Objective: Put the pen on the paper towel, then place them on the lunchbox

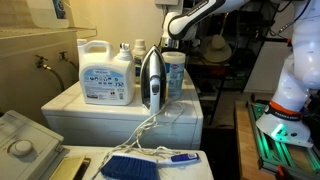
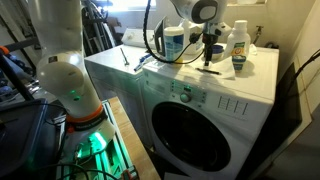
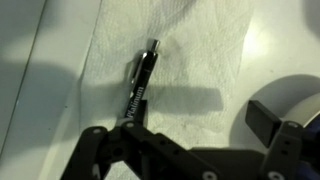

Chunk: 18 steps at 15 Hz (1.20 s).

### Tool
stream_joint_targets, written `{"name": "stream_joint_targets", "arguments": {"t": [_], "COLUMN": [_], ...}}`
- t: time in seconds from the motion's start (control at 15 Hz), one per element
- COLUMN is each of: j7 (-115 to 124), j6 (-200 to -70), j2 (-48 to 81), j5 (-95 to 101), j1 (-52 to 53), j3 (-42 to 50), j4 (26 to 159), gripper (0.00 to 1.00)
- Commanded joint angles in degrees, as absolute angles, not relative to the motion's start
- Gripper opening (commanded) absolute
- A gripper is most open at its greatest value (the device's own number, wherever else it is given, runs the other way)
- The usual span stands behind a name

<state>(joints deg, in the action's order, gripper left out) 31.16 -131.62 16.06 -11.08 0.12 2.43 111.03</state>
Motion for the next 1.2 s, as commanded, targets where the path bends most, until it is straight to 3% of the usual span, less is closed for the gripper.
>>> {"name": "stream_joint_targets", "arguments": {"t": [0.0,0.27,0.33,0.4,0.67,0.93,1.13], "j7": [30.36,30.43,30.4,30.63,30.89,31.23,34.04], "j6": [-130.23,-129.54,-128.97,-128.36,-124.09,-119.21,-116.98], "j2": [20.43,23.33,23.83,24.11,23.69,22.36,20.45], "j5": [-8.75,-5.66,-4.88,-4.01,-1.71,-1.44,0.92], "j1": [1.11,1.85,1.95,2.11,2.43,2.3,2.71], "j3": [3.07,3.75,3.89,4.09,4.67,4.84,6.1], "j4": [106.64,103.46,102.8,102.18,100.43,99.39,100.52], "gripper": [1.0,1.0,0.9,0.74,0.42,0.12,0.02]}}
